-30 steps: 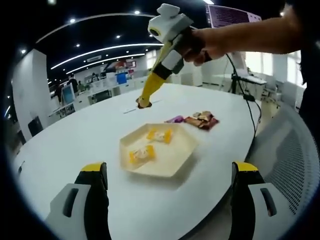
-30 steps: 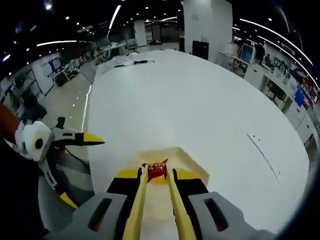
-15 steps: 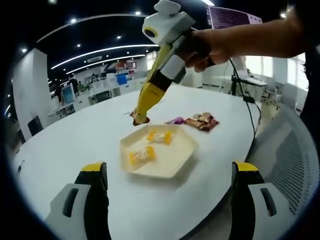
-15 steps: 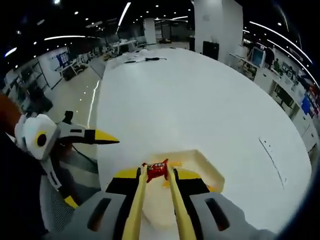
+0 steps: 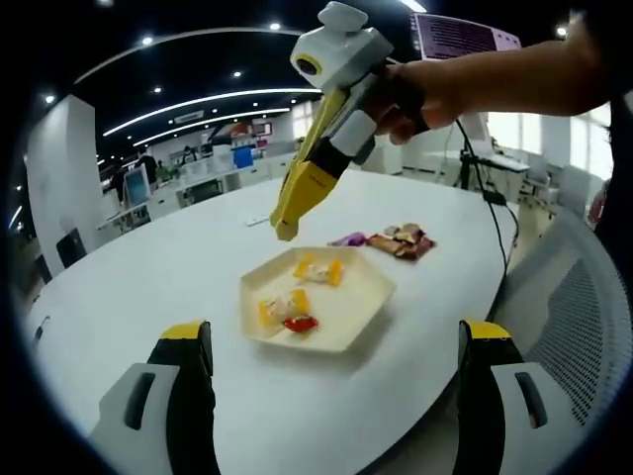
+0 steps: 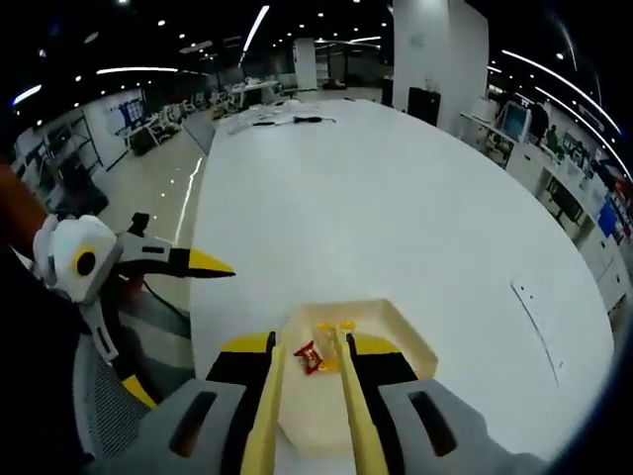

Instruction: Place the target food into the container with the food tongs after gripping and lifting it, then release it inside without dropping or visibly crushing the food.

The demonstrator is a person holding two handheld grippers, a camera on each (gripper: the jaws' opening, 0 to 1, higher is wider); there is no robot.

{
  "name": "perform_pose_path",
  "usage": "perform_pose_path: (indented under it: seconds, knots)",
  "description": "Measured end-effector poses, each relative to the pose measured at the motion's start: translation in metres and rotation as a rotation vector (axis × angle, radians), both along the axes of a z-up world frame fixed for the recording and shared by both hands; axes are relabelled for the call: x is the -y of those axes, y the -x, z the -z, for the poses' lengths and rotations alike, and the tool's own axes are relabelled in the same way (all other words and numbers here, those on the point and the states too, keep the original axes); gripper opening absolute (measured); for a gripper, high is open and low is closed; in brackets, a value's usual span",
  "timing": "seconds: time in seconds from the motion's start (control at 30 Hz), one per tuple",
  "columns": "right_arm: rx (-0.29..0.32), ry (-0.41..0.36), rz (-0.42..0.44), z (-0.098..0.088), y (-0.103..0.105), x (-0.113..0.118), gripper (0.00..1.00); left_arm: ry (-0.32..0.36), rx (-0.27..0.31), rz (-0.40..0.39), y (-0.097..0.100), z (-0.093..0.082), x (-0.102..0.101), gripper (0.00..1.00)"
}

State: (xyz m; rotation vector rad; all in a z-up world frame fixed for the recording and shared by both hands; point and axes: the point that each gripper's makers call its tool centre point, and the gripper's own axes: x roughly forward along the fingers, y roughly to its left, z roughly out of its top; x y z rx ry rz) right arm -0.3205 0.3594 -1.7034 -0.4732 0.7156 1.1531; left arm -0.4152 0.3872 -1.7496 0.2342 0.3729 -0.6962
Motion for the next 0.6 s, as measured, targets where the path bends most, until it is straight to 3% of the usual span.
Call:
perform_pose_path:
  seconds: [0.33,0.6]
  knots:
    - [0.023,-0.005,-0.004,-0.003,-0.002,0.012,0.27,-0.02,0.025,0.0,-0.001,-0.002,-0.002,1.0]
    - [0.042,0.0,0.052,-0.001,-0.013,0.048,0.27,-0.018,0.033,-0.009,-0.002,-0.004,-0.003,1.0]
